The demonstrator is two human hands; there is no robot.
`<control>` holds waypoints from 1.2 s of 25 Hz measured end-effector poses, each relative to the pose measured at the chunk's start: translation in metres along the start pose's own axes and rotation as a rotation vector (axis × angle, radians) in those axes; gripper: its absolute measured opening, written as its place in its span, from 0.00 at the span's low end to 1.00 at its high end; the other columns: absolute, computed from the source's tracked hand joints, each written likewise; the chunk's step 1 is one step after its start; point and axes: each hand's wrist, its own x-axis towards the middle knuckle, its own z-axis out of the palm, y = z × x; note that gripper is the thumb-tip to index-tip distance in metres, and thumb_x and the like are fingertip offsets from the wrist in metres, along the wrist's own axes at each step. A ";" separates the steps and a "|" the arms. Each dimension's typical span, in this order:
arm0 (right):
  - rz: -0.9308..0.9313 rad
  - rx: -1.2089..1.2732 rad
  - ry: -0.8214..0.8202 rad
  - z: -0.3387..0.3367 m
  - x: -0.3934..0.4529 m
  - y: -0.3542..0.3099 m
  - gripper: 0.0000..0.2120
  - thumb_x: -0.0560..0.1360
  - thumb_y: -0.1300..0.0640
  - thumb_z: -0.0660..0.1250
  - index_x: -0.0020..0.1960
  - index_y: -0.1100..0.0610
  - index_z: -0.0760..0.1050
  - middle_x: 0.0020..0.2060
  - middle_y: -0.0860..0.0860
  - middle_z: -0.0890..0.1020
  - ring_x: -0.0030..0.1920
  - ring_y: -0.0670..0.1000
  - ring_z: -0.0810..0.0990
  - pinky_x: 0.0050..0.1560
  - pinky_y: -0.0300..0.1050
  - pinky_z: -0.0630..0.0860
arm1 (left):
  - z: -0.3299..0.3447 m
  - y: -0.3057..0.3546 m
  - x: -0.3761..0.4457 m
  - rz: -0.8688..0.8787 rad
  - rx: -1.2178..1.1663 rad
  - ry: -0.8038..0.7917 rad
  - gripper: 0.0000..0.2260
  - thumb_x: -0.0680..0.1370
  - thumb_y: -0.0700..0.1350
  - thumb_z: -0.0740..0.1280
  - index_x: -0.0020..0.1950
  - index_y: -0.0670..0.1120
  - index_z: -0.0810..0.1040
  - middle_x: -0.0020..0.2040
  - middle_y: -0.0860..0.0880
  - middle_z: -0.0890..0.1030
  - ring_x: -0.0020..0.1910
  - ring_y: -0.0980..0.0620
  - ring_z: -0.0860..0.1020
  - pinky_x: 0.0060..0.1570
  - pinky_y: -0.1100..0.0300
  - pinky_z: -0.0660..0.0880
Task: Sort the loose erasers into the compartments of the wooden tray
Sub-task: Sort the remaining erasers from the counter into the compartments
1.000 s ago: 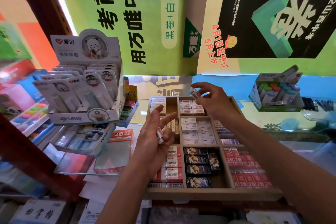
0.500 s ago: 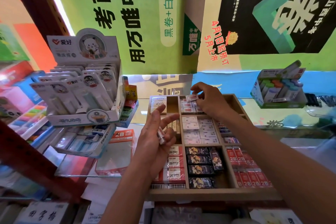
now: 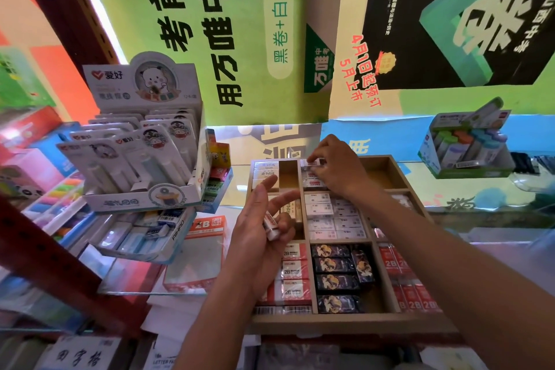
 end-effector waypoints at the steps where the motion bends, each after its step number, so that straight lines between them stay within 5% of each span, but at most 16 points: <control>1: 0.009 0.048 0.045 -0.004 -0.005 -0.004 0.07 0.76 0.56 0.70 0.54 0.54 0.81 0.53 0.52 0.76 0.53 0.52 0.77 0.54 0.46 0.74 | 0.001 0.000 0.000 -0.001 -0.002 0.003 0.16 0.82 0.52 0.60 0.67 0.47 0.73 0.49 0.42 0.84 0.29 0.56 0.73 0.27 0.65 0.70; 4: -0.025 0.338 0.177 -0.022 -0.040 -0.031 0.03 0.77 0.58 0.68 0.50 0.55 0.78 0.43 0.46 0.78 0.38 0.43 0.75 0.41 0.40 0.73 | 0.001 0.000 0.002 0.023 0.003 0.048 0.20 0.77 0.56 0.62 0.66 0.49 0.75 0.51 0.43 0.84 0.42 0.51 0.80 0.43 0.57 0.75; 7: -0.179 0.609 0.068 -0.040 -0.085 -0.061 0.04 0.76 0.63 0.69 0.45 0.55 0.77 0.34 0.40 0.79 0.33 0.42 0.76 0.35 0.32 0.69 | -0.001 -0.001 0.005 0.032 -0.027 0.084 0.19 0.81 0.57 0.58 0.68 0.50 0.74 0.57 0.40 0.82 0.54 0.45 0.81 0.57 0.49 0.77; 9: -0.284 0.611 -0.076 -0.042 -0.103 -0.072 0.03 0.75 0.61 0.69 0.46 0.54 0.78 0.39 0.41 0.82 0.39 0.44 0.80 0.39 0.37 0.73 | -0.003 -0.001 0.004 0.015 -0.061 0.073 0.19 0.82 0.57 0.56 0.69 0.50 0.72 0.61 0.39 0.81 0.60 0.41 0.80 0.63 0.42 0.74; 13: -0.483 0.336 -0.177 -0.032 -0.110 -0.071 0.15 0.70 0.59 0.69 0.57 0.52 0.79 0.52 0.46 0.82 0.51 0.48 0.77 0.54 0.45 0.72 | -0.002 0.000 0.001 -0.018 -0.124 0.079 0.19 0.82 0.58 0.55 0.70 0.52 0.71 0.64 0.41 0.79 0.59 0.41 0.81 0.55 0.43 0.79; 17: -0.332 0.439 -0.167 -0.029 -0.117 -0.076 0.13 0.74 0.49 0.72 0.56 0.49 0.77 0.46 0.45 0.81 0.46 0.44 0.77 0.48 0.46 0.77 | 0.000 0.000 0.000 -0.020 -0.074 0.059 0.19 0.83 0.57 0.54 0.70 0.52 0.72 0.63 0.43 0.80 0.57 0.44 0.83 0.48 0.47 0.81; 21: -0.227 0.560 -0.088 -0.024 -0.122 -0.077 0.10 0.73 0.54 0.72 0.54 0.50 0.77 0.45 0.45 0.82 0.44 0.43 0.80 0.44 0.40 0.79 | -0.003 -0.003 0.002 -0.028 -0.051 0.020 0.21 0.82 0.59 0.54 0.71 0.51 0.70 0.65 0.40 0.79 0.60 0.41 0.80 0.58 0.43 0.77; 25: -0.135 0.543 0.031 -0.037 -0.104 -0.049 0.12 0.71 0.59 0.75 0.52 0.52 0.78 0.45 0.42 0.81 0.43 0.36 0.76 0.39 0.29 0.71 | -0.006 -0.003 0.003 -0.001 -0.051 0.032 0.23 0.82 0.60 0.53 0.72 0.50 0.69 0.65 0.40 0.79 0.63 0.42 0.79 0.62 0.46 0.73; 30: 0.046 0.454 0.064 -0.053 -0.078 -0.003 0.13 0.72 0.60 0.75 0.53 0.50 0.76 0.41 0.40 0.79 0.37 0.38 0.76 0.36 0.35 0.73 | -0.004 -0.002 0.002 0.008 -0.060 0.070 0.23 0.82 0.60 0.54 0.71 0.50 0.71 0.63 0.41 0.80 0.64 0.43 0.78 0.61 0.47 0.74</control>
